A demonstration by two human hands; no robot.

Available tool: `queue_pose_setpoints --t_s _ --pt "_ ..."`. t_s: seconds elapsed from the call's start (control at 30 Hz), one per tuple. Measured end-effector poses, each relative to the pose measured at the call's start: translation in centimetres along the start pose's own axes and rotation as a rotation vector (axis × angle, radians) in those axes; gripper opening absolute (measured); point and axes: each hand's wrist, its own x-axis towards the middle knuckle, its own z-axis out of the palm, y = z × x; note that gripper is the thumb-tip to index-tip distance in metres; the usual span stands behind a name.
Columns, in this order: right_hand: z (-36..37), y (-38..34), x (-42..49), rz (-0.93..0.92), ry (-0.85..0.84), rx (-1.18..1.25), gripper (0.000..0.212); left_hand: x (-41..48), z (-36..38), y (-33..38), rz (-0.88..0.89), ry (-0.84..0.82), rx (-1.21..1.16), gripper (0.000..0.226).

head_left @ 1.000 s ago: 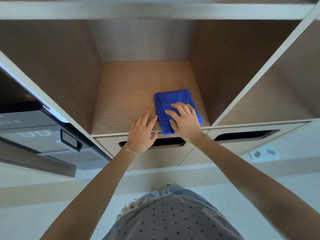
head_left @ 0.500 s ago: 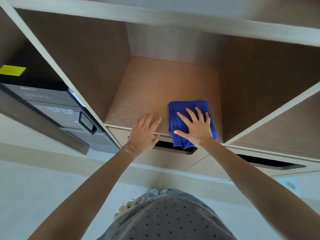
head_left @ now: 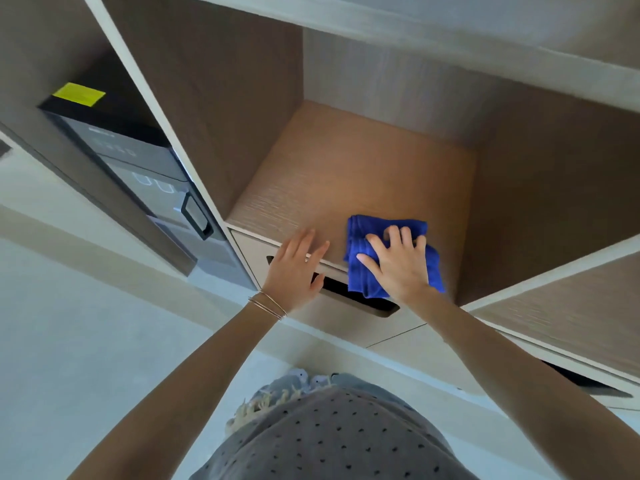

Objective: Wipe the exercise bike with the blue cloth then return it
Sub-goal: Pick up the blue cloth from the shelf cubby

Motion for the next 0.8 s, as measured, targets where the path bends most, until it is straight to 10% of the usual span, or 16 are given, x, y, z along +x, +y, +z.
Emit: queue_pose_setpoints --t_s 0.6,0.8 --pt "-1.0 -2.3 2.0 -0.484 0.056 0.034 0.037 -7.5 1.0 0.8 -0.349 -0.016 0.049 0.061" --pt "-0.9 -3.3 3.3 -0.576 -0.162 0.234 0.067 -11.2 1.2 -0.3 -0.503 -0.026 0.076 0.062"
